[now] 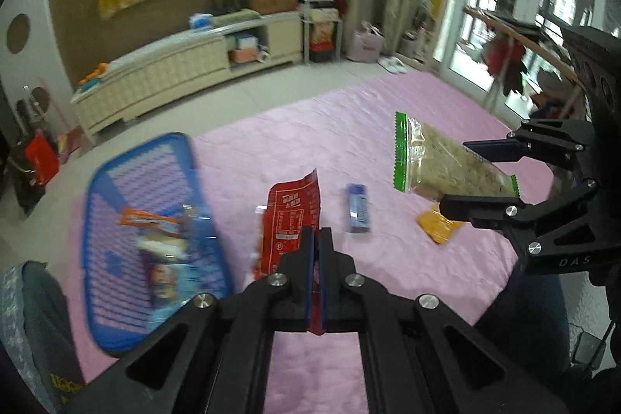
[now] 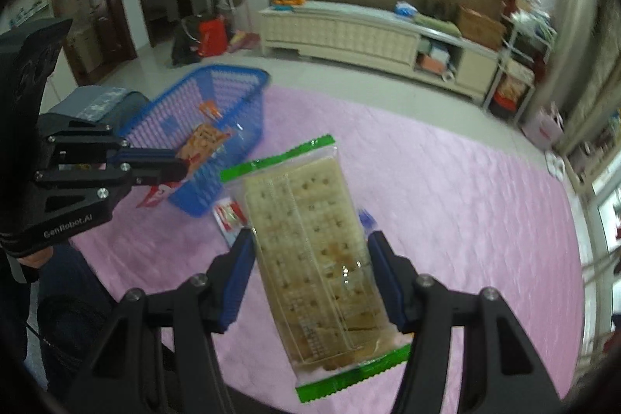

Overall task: Organize snacks
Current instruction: 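Carry the red packet and green-strip crackers over the blue basket with both tools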

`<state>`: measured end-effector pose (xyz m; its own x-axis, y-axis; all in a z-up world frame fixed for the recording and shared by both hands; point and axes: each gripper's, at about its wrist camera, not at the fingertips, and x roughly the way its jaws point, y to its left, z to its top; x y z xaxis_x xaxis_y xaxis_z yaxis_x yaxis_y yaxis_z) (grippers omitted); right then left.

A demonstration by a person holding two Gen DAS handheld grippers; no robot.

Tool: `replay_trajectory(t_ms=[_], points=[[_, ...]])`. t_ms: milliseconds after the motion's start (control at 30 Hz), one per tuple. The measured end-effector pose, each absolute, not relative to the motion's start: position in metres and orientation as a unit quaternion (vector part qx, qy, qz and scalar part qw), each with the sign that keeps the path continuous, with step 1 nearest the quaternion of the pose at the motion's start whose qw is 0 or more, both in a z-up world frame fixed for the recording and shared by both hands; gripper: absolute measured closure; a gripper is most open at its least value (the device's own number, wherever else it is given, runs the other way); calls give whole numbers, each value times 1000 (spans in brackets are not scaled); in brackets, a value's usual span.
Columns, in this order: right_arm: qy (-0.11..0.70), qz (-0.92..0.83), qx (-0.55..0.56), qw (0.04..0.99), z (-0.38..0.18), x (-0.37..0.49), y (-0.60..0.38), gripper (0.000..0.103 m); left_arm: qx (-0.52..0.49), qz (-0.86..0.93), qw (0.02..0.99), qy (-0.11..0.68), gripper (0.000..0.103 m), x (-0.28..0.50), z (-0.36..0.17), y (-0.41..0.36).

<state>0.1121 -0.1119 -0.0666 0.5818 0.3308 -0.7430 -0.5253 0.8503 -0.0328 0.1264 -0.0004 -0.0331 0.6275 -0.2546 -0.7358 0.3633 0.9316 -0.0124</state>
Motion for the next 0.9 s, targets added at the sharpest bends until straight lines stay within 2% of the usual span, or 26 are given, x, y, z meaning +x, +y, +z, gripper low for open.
replay_trajectory(t_ms=[433,900], points=[[375,310,-162,859,-60,145,-18,40,39,-110,913,390,102,130,-28,85],[382,367,-225,818,-88,172,64,40,15,-70,916,394,101,135,-40,149]])
